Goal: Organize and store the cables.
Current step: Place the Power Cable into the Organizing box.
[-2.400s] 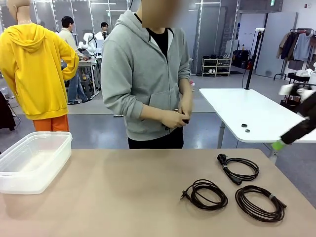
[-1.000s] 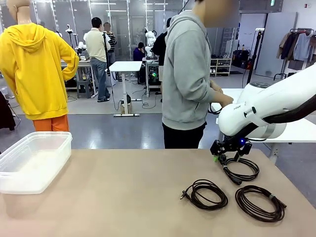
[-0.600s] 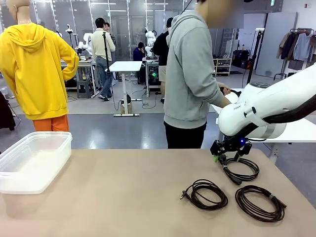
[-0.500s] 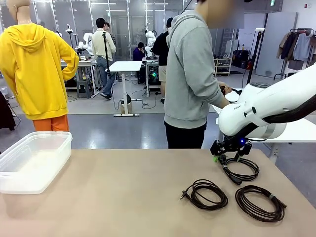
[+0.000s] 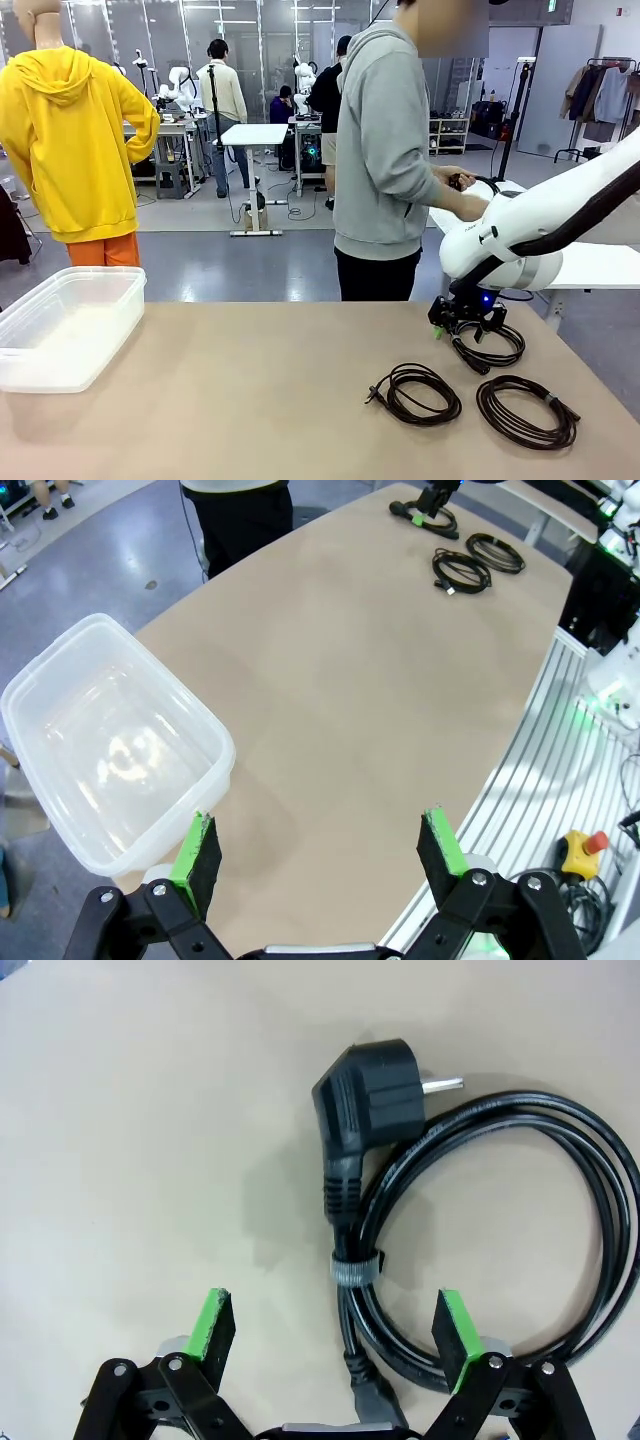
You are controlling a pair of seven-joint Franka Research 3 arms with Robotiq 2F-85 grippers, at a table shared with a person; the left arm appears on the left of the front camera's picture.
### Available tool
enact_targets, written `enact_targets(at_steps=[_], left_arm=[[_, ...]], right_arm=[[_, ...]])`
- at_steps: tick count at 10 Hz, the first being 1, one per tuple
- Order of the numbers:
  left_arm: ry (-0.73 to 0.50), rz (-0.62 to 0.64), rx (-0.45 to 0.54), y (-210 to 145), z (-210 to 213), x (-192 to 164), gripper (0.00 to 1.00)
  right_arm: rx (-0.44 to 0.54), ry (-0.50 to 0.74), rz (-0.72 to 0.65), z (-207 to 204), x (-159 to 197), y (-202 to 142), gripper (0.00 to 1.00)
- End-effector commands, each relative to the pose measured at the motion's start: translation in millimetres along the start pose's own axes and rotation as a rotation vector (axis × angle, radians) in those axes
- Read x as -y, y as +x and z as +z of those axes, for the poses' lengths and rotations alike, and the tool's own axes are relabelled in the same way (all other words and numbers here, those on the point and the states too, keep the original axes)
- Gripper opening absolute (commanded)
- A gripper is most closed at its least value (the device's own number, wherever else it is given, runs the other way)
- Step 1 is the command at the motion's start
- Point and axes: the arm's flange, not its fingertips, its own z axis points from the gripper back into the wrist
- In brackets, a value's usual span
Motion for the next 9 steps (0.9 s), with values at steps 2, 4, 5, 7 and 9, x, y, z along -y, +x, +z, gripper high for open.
enact_targets(at_steps=[2, 4, 5, 7, 9], left_arm=[[-0.017, -0.014, 0.013, 0.3, 1.1, 0.3, 1.0], [-0.017, -0.014, 0.013, 0.3, 1.1, 0.3, 1.0], [-0.017, -0.014, 0.013, 0.3, 1.1, 0.3, 1.0], [-0.017, -0.014, 0.013, 0.3, 1.1, 0.3, 1.0], [-0.017, -0.014, 0.013, 0.3, 1.1, 0.3, 1.0]], right_arm=[[-0.028, 0.019, -0.058, -4.5, -1.7, 17.6, 1.0], [-0.042, 0.009, -0.064, -9.7, -4.4, 22.4, 1.0], [-0.039, 0.003, -0.067, -9.7, -5.4, 22.8, 1.0], [-0.04, -0.034, -0.065, -9.1, -8.9, 18.5, 0.4], [-0.038, -0.039, -0.073, -10.4, -9.9, 18.7, 0.0]])
